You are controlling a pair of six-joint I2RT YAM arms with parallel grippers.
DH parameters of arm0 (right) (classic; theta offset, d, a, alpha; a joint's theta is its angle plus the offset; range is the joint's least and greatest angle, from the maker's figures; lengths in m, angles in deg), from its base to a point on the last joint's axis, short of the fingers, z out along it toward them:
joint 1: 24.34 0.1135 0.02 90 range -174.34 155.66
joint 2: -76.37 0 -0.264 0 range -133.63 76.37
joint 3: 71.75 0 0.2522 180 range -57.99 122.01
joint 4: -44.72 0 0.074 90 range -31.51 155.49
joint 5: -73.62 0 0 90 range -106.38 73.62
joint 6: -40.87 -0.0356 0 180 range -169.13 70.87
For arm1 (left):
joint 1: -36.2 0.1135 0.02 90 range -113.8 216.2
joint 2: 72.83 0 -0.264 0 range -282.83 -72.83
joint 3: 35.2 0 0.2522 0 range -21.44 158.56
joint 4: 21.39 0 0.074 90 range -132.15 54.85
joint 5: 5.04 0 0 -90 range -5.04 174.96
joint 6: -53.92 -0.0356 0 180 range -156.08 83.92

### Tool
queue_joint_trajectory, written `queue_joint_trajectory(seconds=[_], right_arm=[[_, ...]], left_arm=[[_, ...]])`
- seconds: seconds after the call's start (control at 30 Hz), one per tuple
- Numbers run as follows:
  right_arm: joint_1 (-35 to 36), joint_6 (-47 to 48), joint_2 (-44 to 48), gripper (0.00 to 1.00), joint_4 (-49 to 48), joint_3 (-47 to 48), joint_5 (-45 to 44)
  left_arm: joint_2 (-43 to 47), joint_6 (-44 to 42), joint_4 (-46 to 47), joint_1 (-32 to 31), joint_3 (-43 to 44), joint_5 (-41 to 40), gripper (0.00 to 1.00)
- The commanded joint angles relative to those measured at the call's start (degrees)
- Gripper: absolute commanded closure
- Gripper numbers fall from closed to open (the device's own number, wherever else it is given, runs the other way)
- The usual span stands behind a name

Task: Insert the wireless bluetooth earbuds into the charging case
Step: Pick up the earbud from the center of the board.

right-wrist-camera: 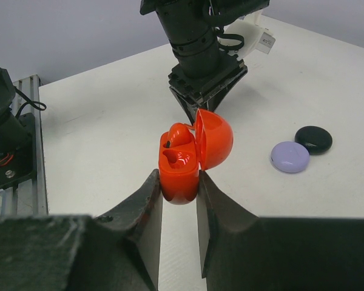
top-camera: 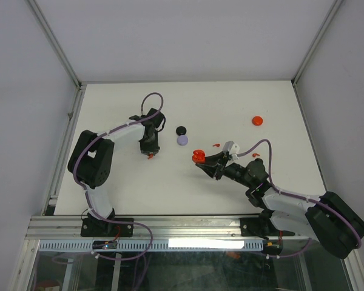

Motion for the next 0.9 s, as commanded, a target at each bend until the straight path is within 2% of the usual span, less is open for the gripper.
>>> queue_joint_trajectory(seconds=[0.0, 0.17, 0.3, 0.67, 0.87], right_arm=[[0.2, -0.3, 0.9, 1.0, -1.8, 2.4, 0.4], [0.3, -0.2, 0.9, 1.0, -1.7, 2.5, 0.4], [0.3, -0.1, 0.8, 1.0, -1.7, 2.5, 0.4], [0.9, 0.6, 1.2, 1.0, -1.6, 2.5, -0.2], [2.8, 3.6, 2.1, 1.0, -1.7, 2.4, -3.7]], left_arm=[[0.1, -1.5, -1.6, 0.6, 0.3, 0.1, 0.75], [1.9, -0.3, -1.2, 0.7, 0.3, -0.5, 0.83], [5.4, 0.2, 1.2, 0.7, -0.6, 1.3, 0.84], [20.6, 4.6, 13.4, 0.7, -7.9, 12.3, 0.86], [29.6, 7.3, 21.6, -1.4, -11.3, 18.8, 0.86]])
